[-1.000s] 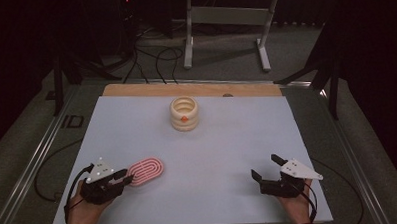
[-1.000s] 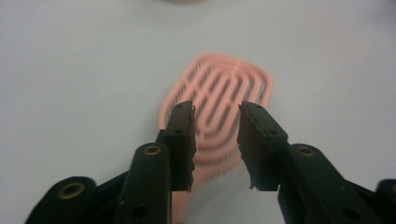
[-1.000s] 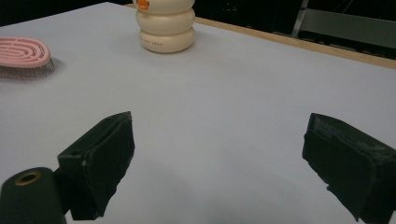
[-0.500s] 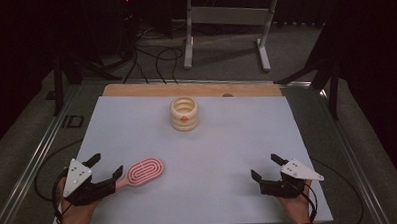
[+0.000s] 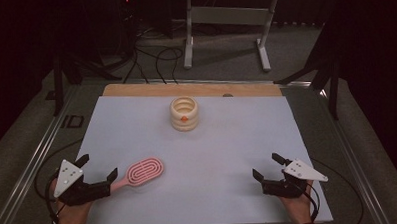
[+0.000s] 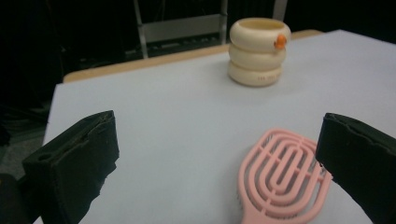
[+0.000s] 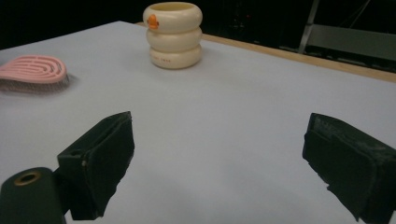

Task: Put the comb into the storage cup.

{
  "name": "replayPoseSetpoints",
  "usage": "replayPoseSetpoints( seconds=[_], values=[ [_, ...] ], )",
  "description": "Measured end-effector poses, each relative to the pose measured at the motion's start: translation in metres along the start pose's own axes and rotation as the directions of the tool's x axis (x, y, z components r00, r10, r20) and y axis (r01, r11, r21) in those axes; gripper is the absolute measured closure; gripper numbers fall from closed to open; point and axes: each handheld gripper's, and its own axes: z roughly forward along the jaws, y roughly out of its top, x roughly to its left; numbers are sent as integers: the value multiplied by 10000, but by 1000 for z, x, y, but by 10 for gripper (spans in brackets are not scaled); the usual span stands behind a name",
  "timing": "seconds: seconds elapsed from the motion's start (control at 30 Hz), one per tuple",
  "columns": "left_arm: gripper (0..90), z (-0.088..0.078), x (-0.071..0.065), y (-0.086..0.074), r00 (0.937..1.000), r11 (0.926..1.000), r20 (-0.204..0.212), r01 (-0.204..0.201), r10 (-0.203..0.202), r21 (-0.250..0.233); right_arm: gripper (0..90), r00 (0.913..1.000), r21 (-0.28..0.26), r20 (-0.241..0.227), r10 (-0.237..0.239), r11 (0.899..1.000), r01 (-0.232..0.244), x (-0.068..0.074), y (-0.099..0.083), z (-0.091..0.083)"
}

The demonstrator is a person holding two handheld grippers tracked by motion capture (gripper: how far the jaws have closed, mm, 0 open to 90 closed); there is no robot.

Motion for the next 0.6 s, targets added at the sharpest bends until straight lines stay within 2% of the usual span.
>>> replayPoseSetpoints(
  seconds=[0.17, 0.23, 0.3, 0.5, 0.6],
  values=[
    [2, 4, -1, -2, 9998, 9997, 153, -115, 112, 198, 91, 10000, -34, 19, 11, 10000, -11, -1, 0, 0],
    [2, 5, -4, -1, 9992, 9989, 197, -362, 356, 301, 91, 10000, -5, 57, 37, 10000, -37, -2, 0, 0],
    [2, 6, -4, 0, 9989, 9985, 216, -413, 406, 346, 91, 10000, 4, 75, 44, 10000, -44, -2, 0, 0],
    [2, 9, -4, 1, 9990, 9965, 323, -332, 308, 763, 91, 9999, 93, 134, 19, 10000, -20, -2, -1, 1],
    [2, 11, -4, 2, 9980, 9943, 502, -418, 371, 977, 91, 9999, 103, 103, 17, 9999, -18, -2, -1, 1]
  ],
)
